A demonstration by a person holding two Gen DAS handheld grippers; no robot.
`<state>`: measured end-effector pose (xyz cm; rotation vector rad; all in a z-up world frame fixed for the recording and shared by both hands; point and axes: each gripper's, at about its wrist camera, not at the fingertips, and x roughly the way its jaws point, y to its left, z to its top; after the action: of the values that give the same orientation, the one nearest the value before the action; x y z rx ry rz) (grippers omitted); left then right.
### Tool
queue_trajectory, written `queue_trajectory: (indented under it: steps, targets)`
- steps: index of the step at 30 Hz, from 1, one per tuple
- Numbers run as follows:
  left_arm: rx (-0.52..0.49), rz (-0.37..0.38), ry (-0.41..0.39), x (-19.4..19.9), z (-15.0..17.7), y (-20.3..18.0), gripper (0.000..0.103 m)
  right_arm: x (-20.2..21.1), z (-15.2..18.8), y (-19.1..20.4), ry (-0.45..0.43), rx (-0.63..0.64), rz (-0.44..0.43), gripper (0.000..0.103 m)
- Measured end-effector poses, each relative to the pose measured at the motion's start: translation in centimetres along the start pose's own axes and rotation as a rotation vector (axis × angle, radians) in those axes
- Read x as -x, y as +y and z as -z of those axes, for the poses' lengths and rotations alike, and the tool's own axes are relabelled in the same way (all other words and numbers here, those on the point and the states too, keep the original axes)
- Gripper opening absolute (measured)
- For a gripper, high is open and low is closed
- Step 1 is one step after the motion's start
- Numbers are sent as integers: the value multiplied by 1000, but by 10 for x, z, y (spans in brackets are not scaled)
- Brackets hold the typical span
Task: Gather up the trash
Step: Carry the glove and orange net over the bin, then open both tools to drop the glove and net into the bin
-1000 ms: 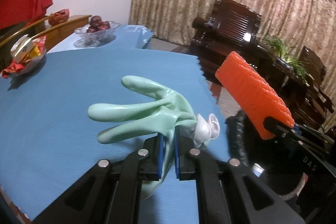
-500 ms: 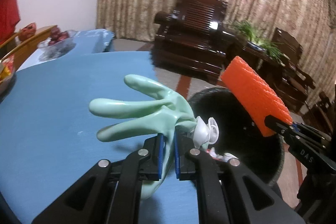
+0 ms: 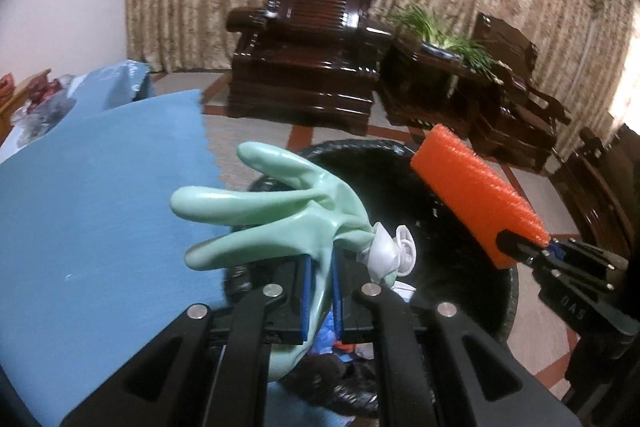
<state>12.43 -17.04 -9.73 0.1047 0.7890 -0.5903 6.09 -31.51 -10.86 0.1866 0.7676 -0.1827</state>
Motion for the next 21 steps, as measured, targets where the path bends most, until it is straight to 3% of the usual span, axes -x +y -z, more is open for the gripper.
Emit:
queue_trajectory:
  steps: [9,11,15,16,17,21]
  targets:
    - [-43,59,70,-44,-2,-20,11,-26,9,-18,49,-28,36,15]
    - [-35,76,93,-53,-2,-19,16,-32,11,-22,61,-28,49,28]
    - [-8,102,125,-60,1,-15,46,-35,15,-29,54,-38,74,55]
    - [-7,103,122,-61,2,-14,54,-34,16,-30,48,-39,80,67]
    - [-6,107,122,-60,2,-13,57,-32,15,-31,41,-40,89,74]
    - [-6,99,113,-60,4,-11,79,-26,14,-37,22,-36,105,87]
